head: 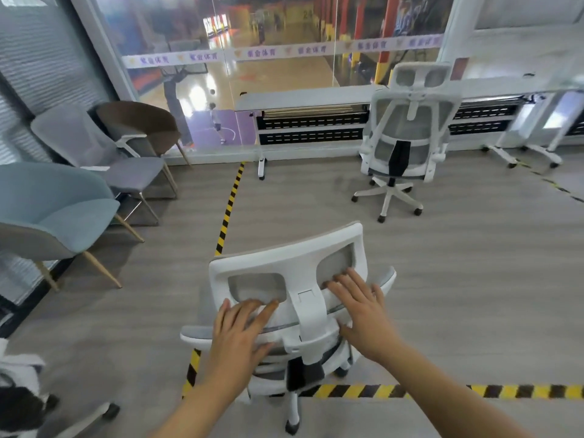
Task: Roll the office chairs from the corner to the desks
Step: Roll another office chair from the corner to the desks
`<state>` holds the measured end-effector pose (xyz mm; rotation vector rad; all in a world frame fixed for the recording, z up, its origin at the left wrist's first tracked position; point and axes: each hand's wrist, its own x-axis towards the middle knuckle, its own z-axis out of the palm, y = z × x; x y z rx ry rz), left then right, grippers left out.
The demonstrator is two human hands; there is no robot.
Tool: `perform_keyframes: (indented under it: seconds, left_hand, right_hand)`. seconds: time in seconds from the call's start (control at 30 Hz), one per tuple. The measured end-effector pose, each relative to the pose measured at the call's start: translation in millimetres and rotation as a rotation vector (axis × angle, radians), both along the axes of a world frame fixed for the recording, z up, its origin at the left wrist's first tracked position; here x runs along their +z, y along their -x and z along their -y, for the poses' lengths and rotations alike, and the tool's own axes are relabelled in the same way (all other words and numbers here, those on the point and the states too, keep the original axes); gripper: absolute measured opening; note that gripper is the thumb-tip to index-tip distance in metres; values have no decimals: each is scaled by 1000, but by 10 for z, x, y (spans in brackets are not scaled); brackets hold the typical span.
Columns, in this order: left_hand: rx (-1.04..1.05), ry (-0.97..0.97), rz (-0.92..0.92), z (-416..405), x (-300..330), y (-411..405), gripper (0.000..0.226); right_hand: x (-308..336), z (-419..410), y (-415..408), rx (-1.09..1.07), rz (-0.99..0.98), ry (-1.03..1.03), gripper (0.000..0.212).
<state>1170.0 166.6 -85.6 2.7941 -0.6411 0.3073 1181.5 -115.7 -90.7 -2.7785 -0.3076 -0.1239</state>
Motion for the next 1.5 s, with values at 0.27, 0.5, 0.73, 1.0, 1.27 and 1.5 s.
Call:
perform_keyframes:
  seconds: [0.27,0.5,0.73,1.0,1.27,1.5]
  left_hand:
    - [-88,19,-41,1177,-7,-1157,69]
    - [-199,40,-33,2344,16,-2075,88]
    - [-227,13,-20,3661,6,-2832,74]
    - [-273,4,7,5443,75,-3560,69]
    - [-403,15,98,7317,86,-4285,67]
    - [-644,-4,245,9047,91,-5223,65]
  right_hand:
    - [131,1109,-898,-136,-26,10,71]
    - [118,2228,-1552,-242,-11,-1,84]
    - [121,3514,-2108,-295,-14,-37,80]
    - [277,5269,-2649,-259,-164,-23,109]
    - [283,7131,-3206,-354,-166,-2,116]
    - [379,8804,-3742,-406,-142,0,105]
